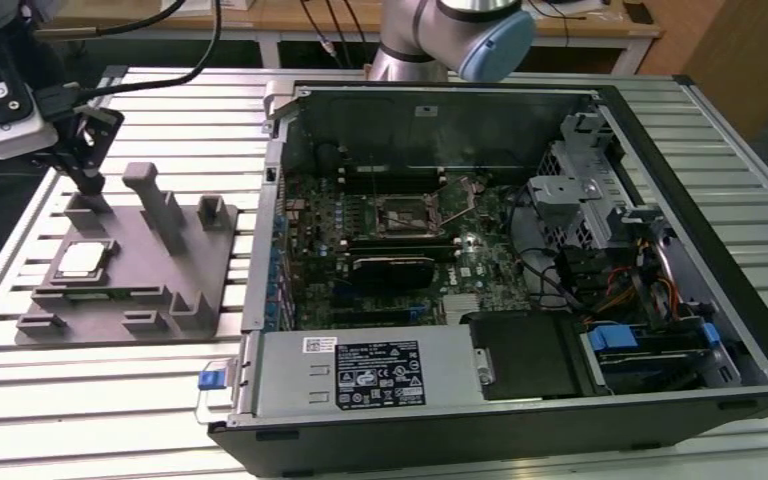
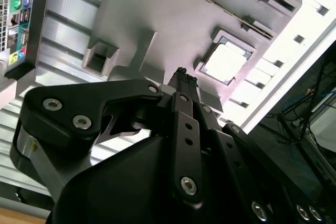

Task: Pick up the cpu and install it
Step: 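Reach for the cpu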

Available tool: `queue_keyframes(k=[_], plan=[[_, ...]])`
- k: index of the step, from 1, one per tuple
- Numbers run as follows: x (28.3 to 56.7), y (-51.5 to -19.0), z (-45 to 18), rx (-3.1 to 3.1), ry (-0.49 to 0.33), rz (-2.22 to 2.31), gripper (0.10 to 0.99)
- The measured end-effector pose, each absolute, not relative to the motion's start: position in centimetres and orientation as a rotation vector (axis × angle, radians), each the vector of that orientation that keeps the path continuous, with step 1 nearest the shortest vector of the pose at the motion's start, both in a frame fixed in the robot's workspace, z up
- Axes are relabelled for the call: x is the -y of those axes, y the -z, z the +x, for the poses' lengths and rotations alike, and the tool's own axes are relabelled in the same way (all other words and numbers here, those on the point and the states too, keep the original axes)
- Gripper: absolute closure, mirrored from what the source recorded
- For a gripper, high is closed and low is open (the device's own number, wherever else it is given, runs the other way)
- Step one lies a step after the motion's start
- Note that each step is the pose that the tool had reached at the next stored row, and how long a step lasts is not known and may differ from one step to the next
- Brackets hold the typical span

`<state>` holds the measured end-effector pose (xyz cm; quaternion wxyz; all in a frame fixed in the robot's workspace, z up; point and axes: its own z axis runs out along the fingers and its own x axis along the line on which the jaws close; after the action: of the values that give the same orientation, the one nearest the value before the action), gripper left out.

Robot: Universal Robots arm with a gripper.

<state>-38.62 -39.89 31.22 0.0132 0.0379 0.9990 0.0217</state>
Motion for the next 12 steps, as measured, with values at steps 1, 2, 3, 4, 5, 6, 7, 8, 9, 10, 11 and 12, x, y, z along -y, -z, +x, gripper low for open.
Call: queue_keyframes(k=[1, 2, 3, 4, 5, 6, 7, 8, 9, 10, 11, 12], plan=[[39.9, -31.1, -38.8, -3.112, -0.068, 0.118, 0.98], [39.9, -31.0, -38.9, -3.112, -0.068, 0.118, 0.98], [39.9, -30.9, -39.1, -3.112, -0.068, 0.118, 0.98], [39.9, -30.8, -39.3, -3.112, -0.068, 0.118, 0.98], [39.9, -30.7, -39.5, -3.112, -0.068, 0.118, 0.98], [39.9, -30.5, -39.6, -3.112, -0.068, 0.118, 0.98], [39.9, -30.4, -39.8, -3.112, -0.068, 0.118, 0.98], [39.9, -30.3, -39.9, -3.112, -0.068, 0.118, 0.98], [39.9, -30.2, -40.1, -3.112, -0.068, 0.118, 0.98], [39.9, -30.2, -40.2, -3.112, -0.068, 0.118, 0.98], [39.9, -30.1, -40.3, -3.112, -0.068, 0.118, 0.98], [39.9, -30.0, -40.4, -3.112, -0.068, 0.118, 0.98]])
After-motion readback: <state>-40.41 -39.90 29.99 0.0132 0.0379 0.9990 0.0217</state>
